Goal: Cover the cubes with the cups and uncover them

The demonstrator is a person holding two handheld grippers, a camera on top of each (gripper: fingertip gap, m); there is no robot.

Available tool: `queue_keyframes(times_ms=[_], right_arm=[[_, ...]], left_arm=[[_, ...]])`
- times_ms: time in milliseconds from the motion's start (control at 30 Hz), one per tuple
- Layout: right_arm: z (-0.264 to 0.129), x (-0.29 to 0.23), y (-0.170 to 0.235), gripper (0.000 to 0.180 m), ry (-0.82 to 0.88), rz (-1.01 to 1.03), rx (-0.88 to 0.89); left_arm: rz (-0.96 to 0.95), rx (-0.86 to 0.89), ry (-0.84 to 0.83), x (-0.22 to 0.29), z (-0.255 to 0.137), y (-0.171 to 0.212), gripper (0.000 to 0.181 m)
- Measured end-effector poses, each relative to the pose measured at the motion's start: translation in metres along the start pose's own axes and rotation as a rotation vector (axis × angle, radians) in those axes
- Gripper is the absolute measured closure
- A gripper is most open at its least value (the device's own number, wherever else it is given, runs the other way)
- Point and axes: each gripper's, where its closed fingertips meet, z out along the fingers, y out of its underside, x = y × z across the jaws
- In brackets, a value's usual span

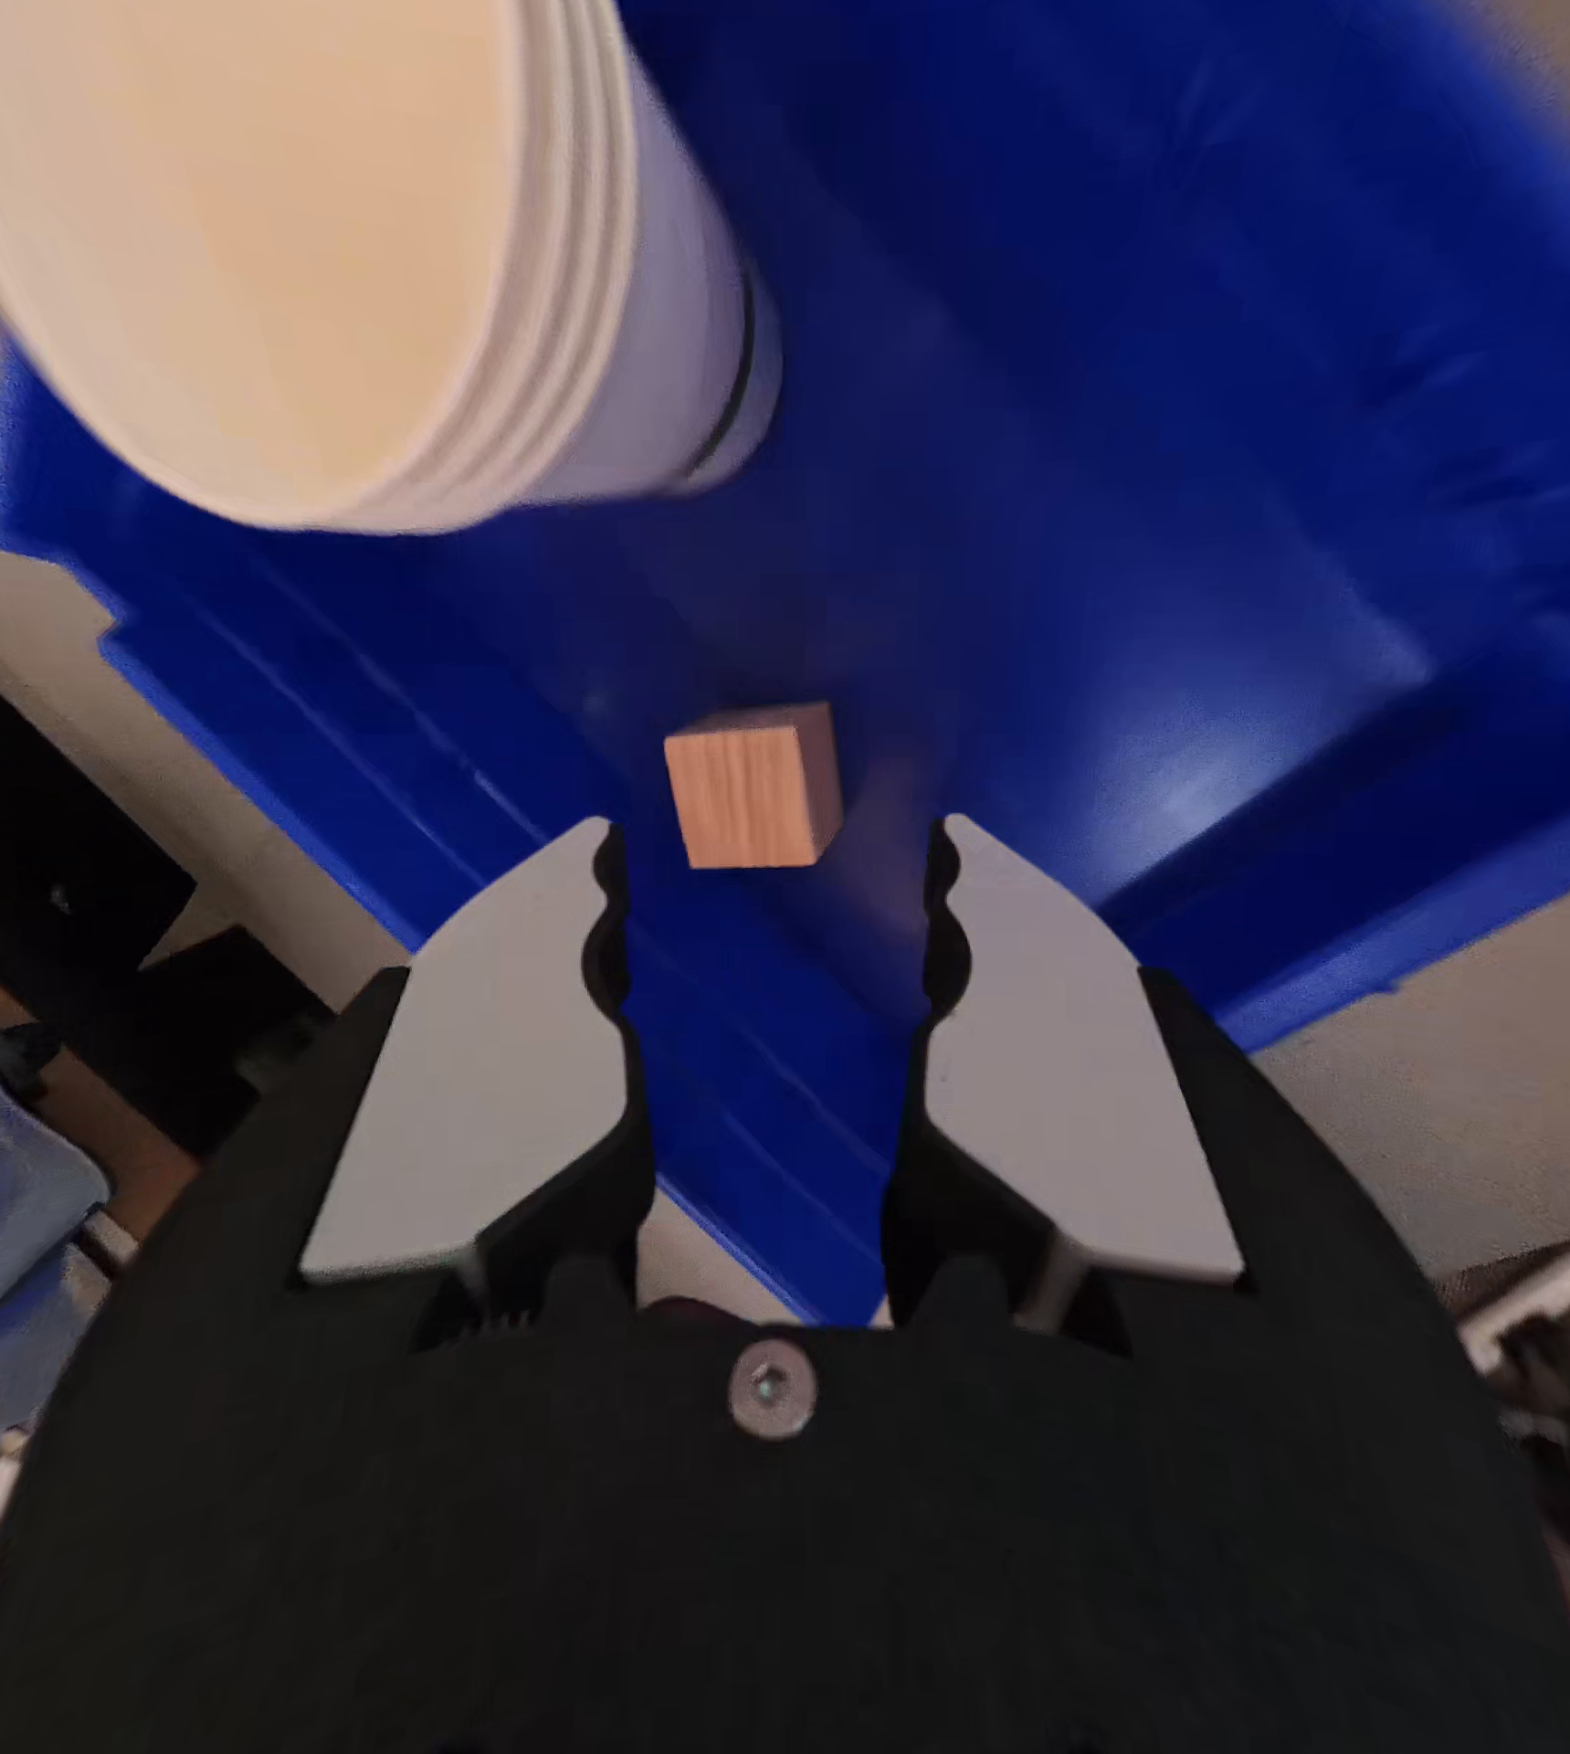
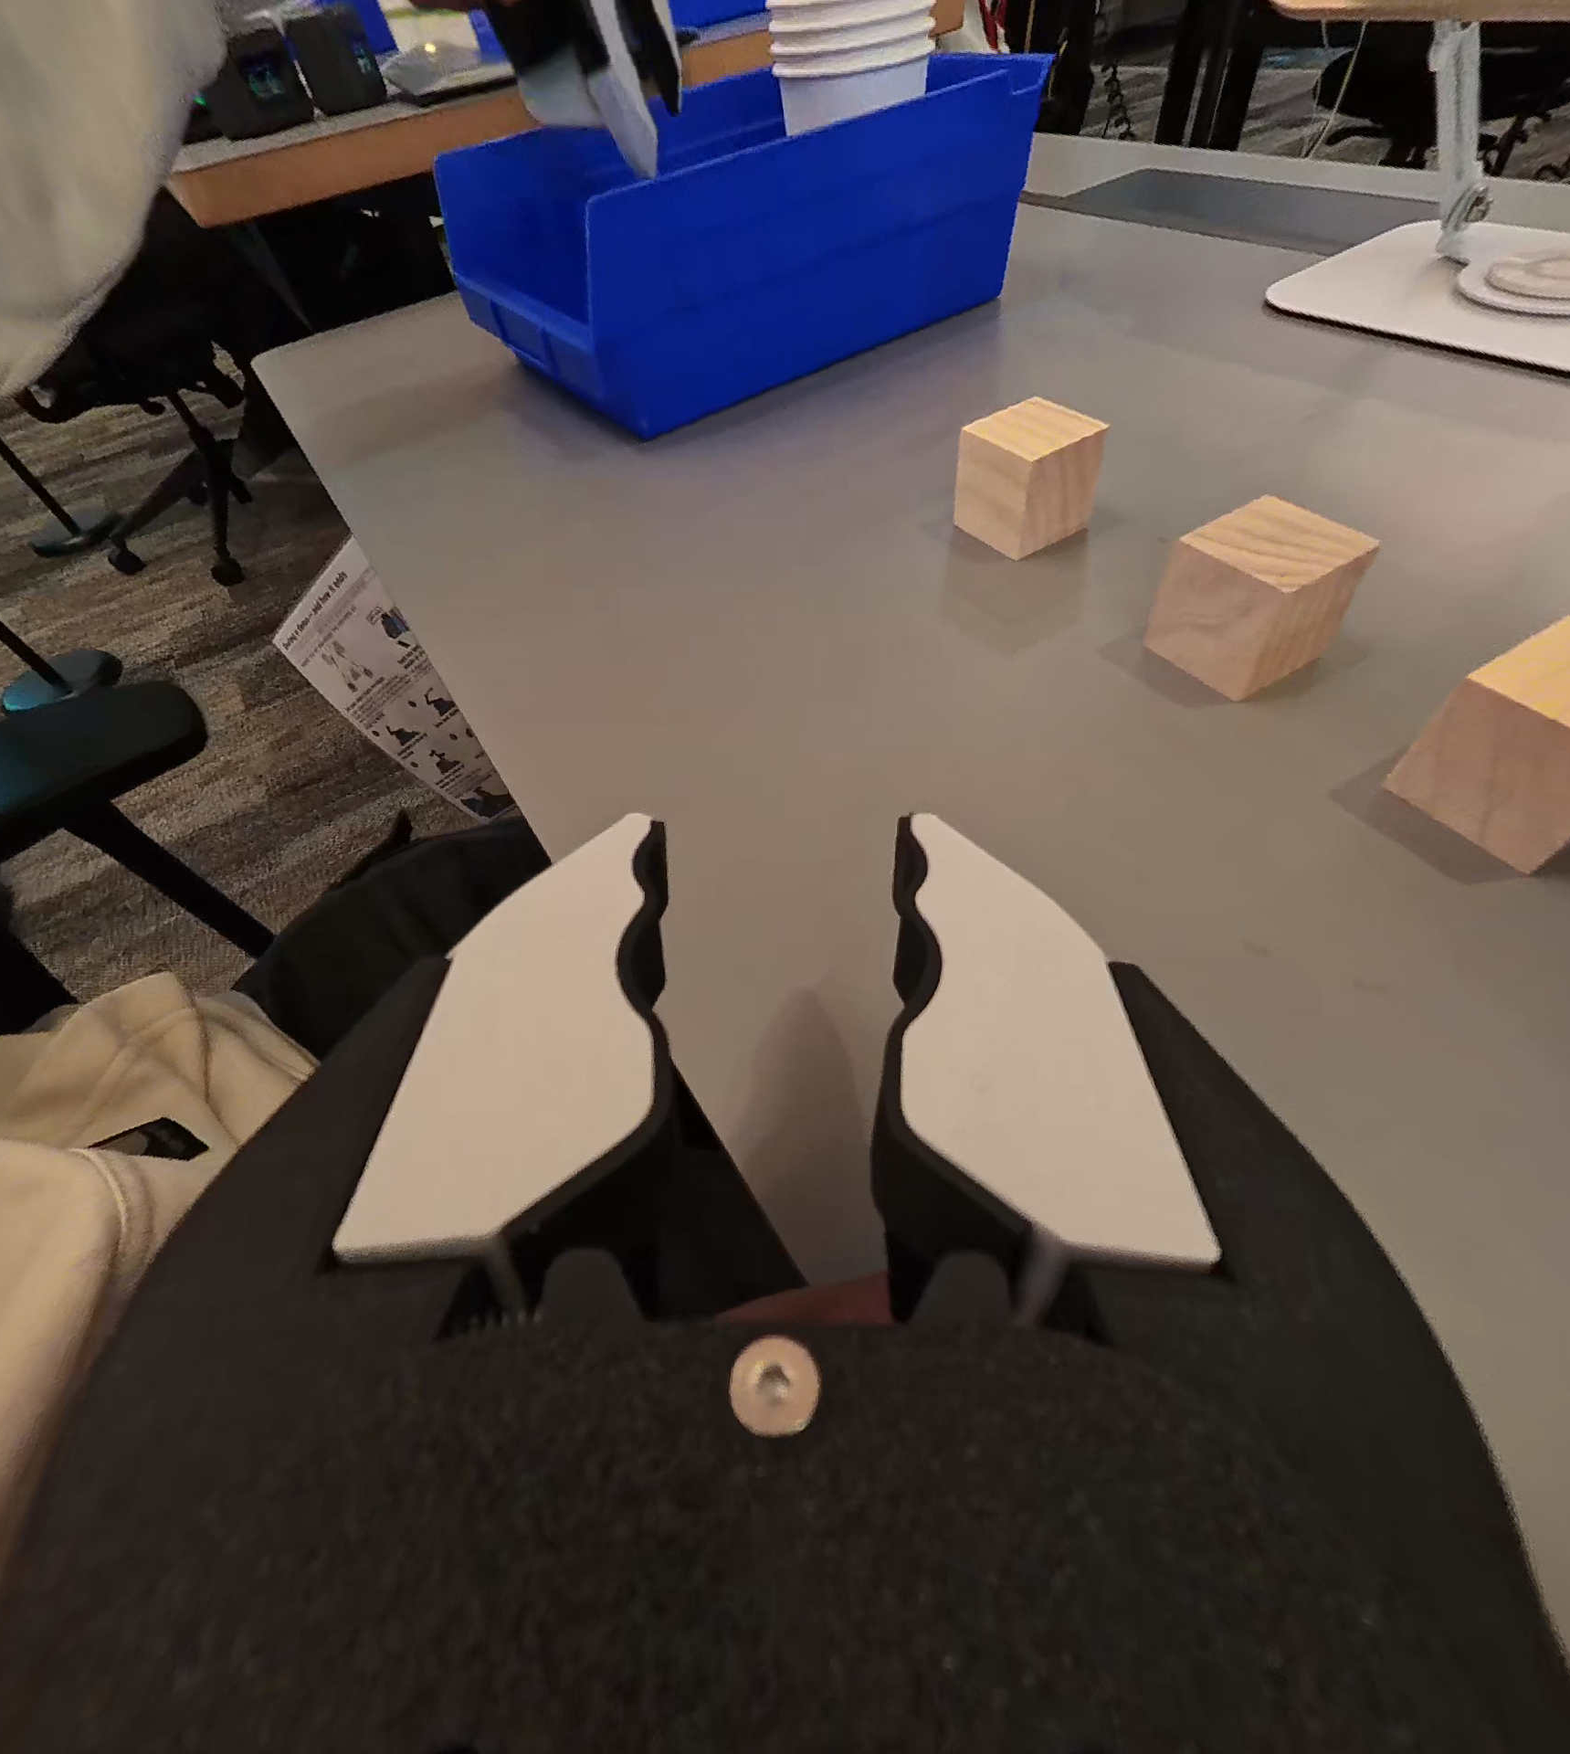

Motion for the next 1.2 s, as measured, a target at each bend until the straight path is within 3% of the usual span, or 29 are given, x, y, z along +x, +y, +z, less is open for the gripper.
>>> queue_keyframes(times_ms=[133, 400, 567, 633, 767, 900, 1033, 1133, 1200], right_arm=[[0.004, -0.004, -0.003, 0.134, -0.01, -0.02, -0.003], [0.01, -0.006, 0.005, 0.135, -0.034, -0.007, -0.023], [0.009, -0.006, 0.008, 0.135, -0.045, -0.004, -0.03], [0.009, -0.006, 0.007, 0.135, -0.044, -0.004, -0.029], [0.008, -0.008, 0.006, 0.136, -0.047, -0.009, -0.029], [0.007, -0.009, 0.004, 0.136, -0.046, -0.005, -0.021], [0.006, -0.009, 0.003, 0.137, -0.039, -0.014, -0.022], [0.005, -0.009, 0.002, 0.137, -0.035, -0.019, -0.021], [0.005, -0.009, 0.001, 0.137, -0.033, -0.023, -0.02]], left_arm=[[0.001, -0.171, 0.057, -0.01, 0.037, 0.019, 0.119], [0.0, -0.289, 0.119, -0.006, 0.056, 0.028, 0.114], [-0.024, -0.248, 0.135, 0.002, 0.072, 0.023, 0.117], [-0.023, -0.242, 0.095, -0.004, 0.073, 0.024, 0.135], [-0.065, -0.207, 0.145, 0.0, 0.068, 0.023, 0.136], [-0.057, -0.101, 0.127, -0.003, 0.027, 0.011, 0.136], [0.04, 0.052, 0.051, 0.001, -0.051, -0.026, 0.136], [0.177, 0.187, 0.062, 0.04, -0.103, -0.075, 0.136], [0.306, 0.221, 0.095, 0.081, -0.115, -0.105, 0.136]])
